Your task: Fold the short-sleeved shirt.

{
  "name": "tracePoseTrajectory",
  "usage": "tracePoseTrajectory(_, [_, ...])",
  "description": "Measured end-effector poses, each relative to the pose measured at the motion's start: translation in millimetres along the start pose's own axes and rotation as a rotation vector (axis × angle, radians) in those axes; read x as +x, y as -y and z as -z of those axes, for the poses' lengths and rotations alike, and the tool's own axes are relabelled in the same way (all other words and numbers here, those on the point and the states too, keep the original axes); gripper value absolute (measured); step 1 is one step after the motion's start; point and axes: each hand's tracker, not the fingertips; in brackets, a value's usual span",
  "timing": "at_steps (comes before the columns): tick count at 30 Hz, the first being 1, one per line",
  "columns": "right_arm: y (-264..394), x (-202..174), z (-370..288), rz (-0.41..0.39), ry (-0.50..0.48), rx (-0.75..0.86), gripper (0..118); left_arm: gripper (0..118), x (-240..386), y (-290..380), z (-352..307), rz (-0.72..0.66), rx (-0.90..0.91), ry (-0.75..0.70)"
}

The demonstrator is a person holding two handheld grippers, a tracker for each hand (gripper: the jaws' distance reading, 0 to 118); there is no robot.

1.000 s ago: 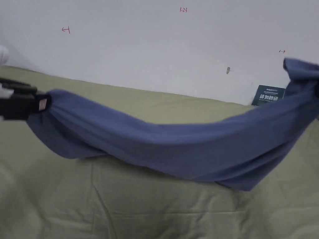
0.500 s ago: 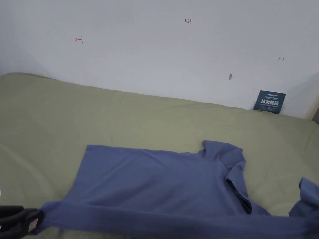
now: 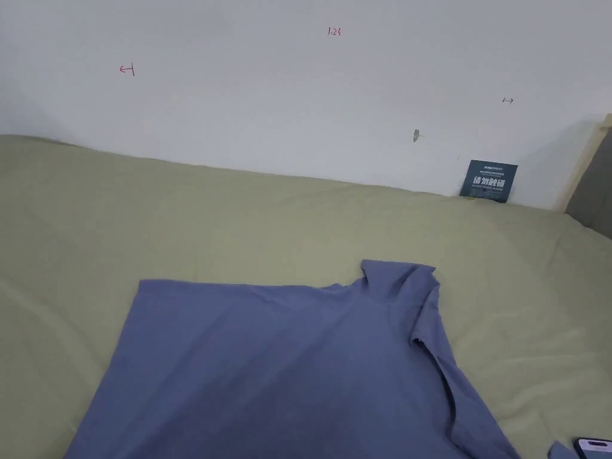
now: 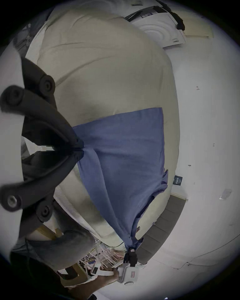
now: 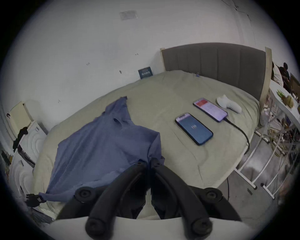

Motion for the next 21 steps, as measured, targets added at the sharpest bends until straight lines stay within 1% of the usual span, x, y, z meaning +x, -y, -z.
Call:
tracePoseTrajectory(2, [5.7,5.2,5.0,0.012,0.027,-0.023,6,17,0.3,5.2,4.6,-0.001,-0.029,-0.018])
tracePoseTrajectory(3, [8.3,8.0,7.3,0.020,0.037,-0.032,8,27,-1.2,8.8,6.1,-0.012,-0.046,-0.020])
tracePoseTrajectory(4, [10.1,10.3,8.8,0.028,0.043,-0.049,19,60,-3.0,12.1,6.9,-0.040,-0.065,-0.016])
tracePoseTrajectory(5, [10.9,12.4,9.9,0.033,0.050,-0.069,40,86,-4.6,16.2,6.9,-0.077,-0.078,-0.014])
tracePoseTrajectory(6, [11.4,14.7,9.5,0.046,0.056,-0.076,67,99,-5.2,19.7,6.4,-0.111,-0.084,-0.016])
tracePoseTrajectory(7, [11.4,16.8,9.3,0.050,0.053,-0.084,88,100,-7.2,22.7,5.1,-0.139,-0.075,-0.005])
tracePoseTrajectory(9, [10.9,16.8,3.6,0.031,0.047,-0.076,88,100,-4.5,20.5,-4.6,-0.198,-0.032,-0.014])
tracePoseTrajectory(12, [4.6,10.0,-6.0,-0.043,0.033,-0.049,88,100,9.2,4.3,-17.6,-0.235,0.034,-0.057])
tracePoseTrajectory(14, [-2.2,1.0,-11.3,-0.104,-0.002,-0.036,88,98,27.4,-12.0,-24.4,-0.212,0.067,-0.121])
tracePoseTrajectory(15, [-5.5,-5.6,-15.0,-0.140,-0.019,-0.025,88,90,37.7,-18.9,-26.6,-0.195,0.087,-0.145])
tracePoseTrajectory(16, [-7.5,-14.5,-19.2,-0.180,-0.037,-0.014,87,85,48.9,-26.2,-28.6,-0.169,0.097,-0.152])
tracePoseTrajectory(18, [-8.1,-30.7,-26.7,-0.286,-0.068,-0.004,86,74,75.9,-38.7,-27.7,-0.093,0.098,-0.193])
tracePoseTrajectory(19, [-6.2,-39.0,-29.6,-0.337,-0.071,-0.003,74,38,88.8,-41.6,-24.1,-0.060,0.100,-0.233])
tracePoseTrajectory(20, [-2.8,-49.0,-31.3,-0.386,-0.069,-0.004,54,9,102.8,-44.0,-19.5,-0.030,0.106,-0.292])
tracePoseTrajectory(21, [1.9,-56.2,-33.3,-0.409,-0.063,-0.006,27,0,115.8,-44.0,-15.0,-0.053,0.101,-0.351])
